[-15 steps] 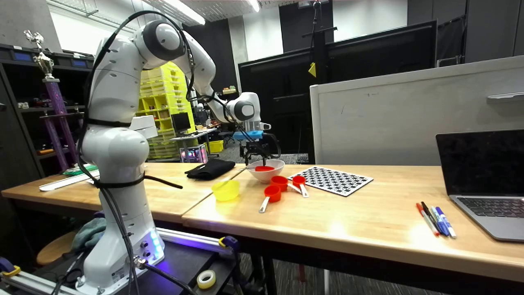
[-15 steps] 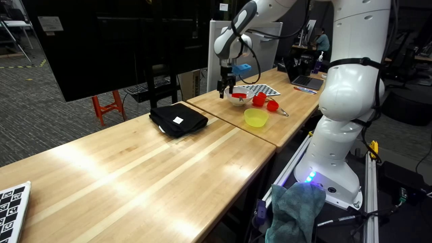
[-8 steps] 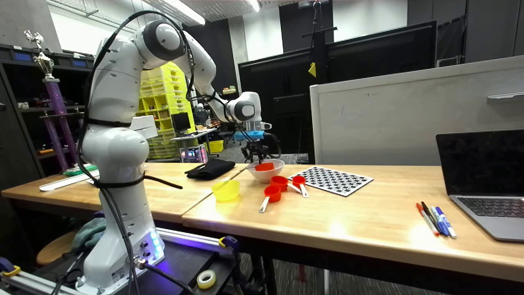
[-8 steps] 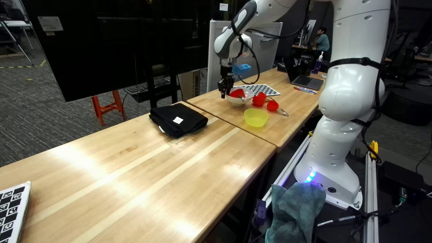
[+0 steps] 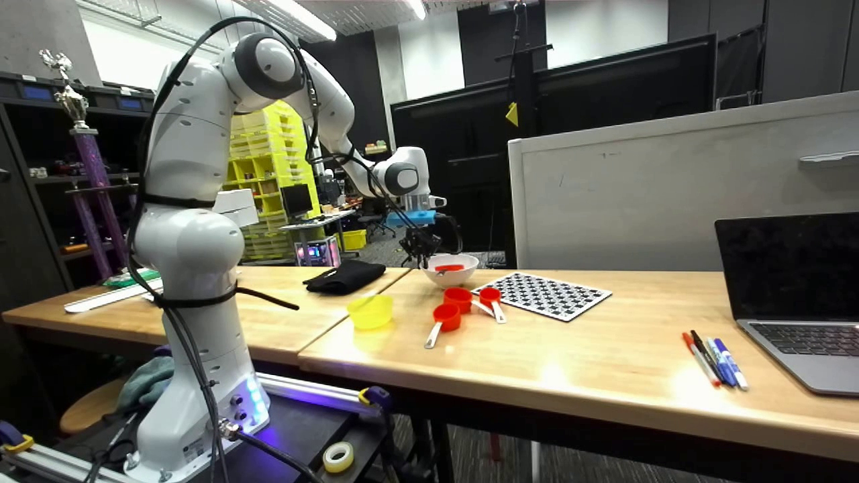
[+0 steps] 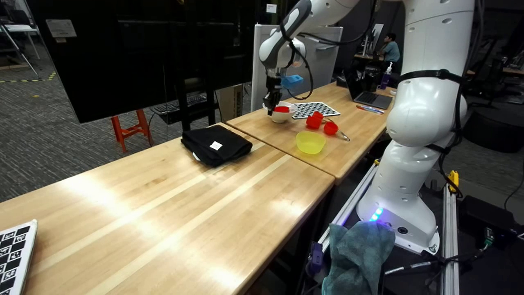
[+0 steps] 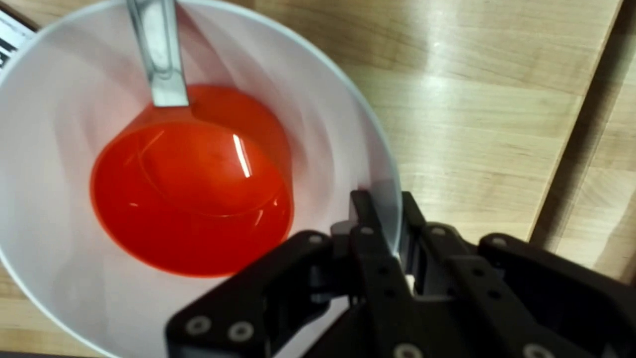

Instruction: Move the white bowl to the left.

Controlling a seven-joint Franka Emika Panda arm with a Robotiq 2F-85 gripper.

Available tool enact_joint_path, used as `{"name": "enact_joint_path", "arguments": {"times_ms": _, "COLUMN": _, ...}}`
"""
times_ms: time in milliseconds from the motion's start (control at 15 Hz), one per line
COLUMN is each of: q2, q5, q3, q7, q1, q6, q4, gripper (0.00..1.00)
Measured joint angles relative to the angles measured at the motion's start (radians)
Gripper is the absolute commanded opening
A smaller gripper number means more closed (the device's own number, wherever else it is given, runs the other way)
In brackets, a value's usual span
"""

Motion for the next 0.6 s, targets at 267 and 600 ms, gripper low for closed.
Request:
{"name": "enact_joint_path", "arguments": {"times_ms": 267, "q2": -0.017, "q5": -0.001, "q3": 0.0, "q7": 0.001, "q1": 0.0, "q6": 0.013, "q4": 0.0, "gripper": 0.03}}
{"name": "enact_joint_path", "arguments": {"times_ms": 600, "q2": -0.061, "q5": -0.008, "q3": -0.001, "q7": 0.015, "q1": 0.001, "q6": 0.036, "q4": -0.031, "gripper": 0.01}}
